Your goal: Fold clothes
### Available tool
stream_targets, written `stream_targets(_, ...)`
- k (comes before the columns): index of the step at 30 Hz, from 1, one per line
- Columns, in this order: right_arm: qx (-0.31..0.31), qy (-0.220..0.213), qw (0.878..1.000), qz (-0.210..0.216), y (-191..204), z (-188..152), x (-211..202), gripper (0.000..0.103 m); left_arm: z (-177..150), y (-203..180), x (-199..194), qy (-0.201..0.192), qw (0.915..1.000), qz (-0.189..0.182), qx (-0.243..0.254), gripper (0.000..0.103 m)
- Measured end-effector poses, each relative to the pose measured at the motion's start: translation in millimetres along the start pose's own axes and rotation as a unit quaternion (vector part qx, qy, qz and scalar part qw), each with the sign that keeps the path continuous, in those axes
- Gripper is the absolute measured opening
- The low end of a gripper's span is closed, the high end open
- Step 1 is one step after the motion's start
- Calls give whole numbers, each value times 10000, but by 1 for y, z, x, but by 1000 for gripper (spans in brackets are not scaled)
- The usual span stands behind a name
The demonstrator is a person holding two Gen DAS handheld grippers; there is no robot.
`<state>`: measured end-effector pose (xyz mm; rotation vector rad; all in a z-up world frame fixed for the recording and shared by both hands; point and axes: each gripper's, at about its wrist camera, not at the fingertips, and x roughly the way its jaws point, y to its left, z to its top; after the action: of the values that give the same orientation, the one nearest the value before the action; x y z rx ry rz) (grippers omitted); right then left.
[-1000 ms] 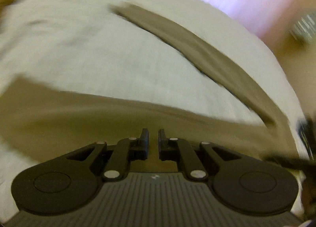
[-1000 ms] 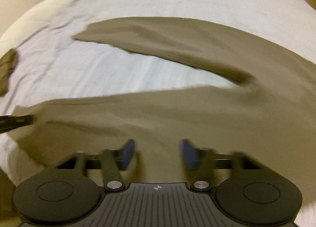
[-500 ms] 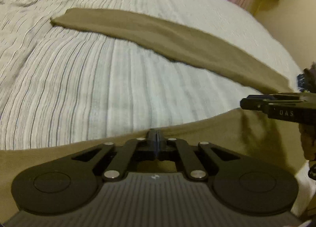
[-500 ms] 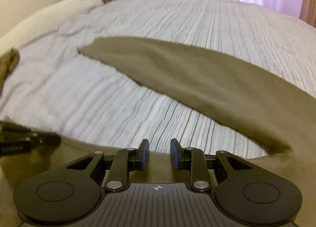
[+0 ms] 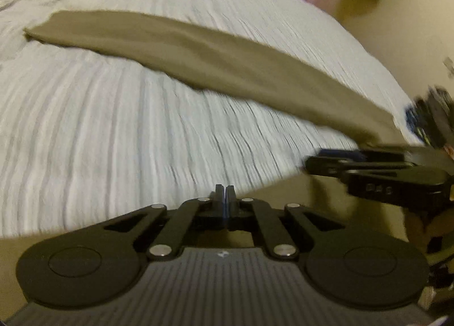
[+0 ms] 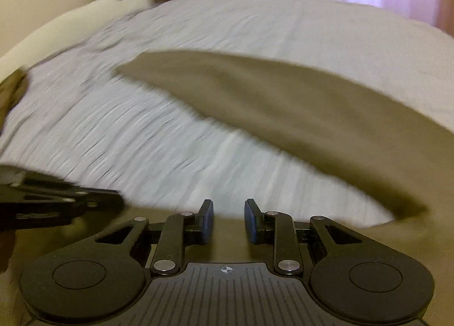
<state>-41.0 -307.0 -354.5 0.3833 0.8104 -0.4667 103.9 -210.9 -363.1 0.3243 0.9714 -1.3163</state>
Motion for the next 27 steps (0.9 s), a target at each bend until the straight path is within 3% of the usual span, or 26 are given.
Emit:
stream_targets(3,246,-85,9996,-77,-9,0,-20,28,2,1,-13,-174,9996,137,-165,5)
stream_targets(6,262,186,9993,-176,-5,-21,-40,28,-11,-5,-34,-130,9997,34,-211,5)
stream_targets(12,294,728,9962,-372,4,-63,-80,28,-76,-32,-68,500,9985,142,176,5)
stream_targets(14,304,908,9944,-437,7,-77,-94,28,-100,-32,-83,736,9966,338,136,5)
stream_targets(18,324,1267,9898,-567,13,-105,-121,28,-114,-25,-117,1063,9922,583,-293,5)
stream_targets(22,423,915,9930,-614,16,-86,-125,28,-88,-31,-129,712,9955,579,-242,6)
stream_targets(25,756,863,9909,-699,12,-78,-107,28,-79,-29,-100,1257,9872,864,-465,10)
stream_targets(27,991,1418,9805,-928,6,-87,-90,28,-72,-28,-80,1616,9793,1052,-612,14)
